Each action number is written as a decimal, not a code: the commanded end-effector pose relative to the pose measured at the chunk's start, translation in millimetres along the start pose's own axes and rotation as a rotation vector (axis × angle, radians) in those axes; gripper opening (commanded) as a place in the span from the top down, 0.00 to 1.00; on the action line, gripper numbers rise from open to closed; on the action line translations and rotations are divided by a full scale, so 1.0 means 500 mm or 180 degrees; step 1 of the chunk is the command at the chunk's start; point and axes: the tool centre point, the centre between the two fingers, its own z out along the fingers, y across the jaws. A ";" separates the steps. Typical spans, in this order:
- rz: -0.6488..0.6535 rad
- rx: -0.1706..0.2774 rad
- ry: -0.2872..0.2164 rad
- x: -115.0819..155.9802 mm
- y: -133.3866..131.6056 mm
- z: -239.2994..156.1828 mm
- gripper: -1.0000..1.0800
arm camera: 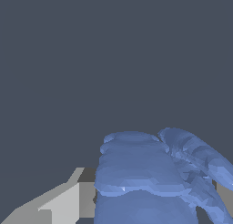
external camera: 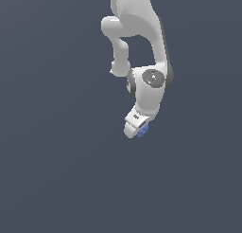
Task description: Pick up the object and move it to a goal position.
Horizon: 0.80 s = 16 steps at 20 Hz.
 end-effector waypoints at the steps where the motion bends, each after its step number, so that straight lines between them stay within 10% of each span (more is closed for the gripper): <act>1: 0.0001 -0.0003 -0.0001 -0.023 -0.021 -0.016 1.00; 16: 0.0001 -0.0003 0.0000 -0.159 -0.143 -0.114 1.00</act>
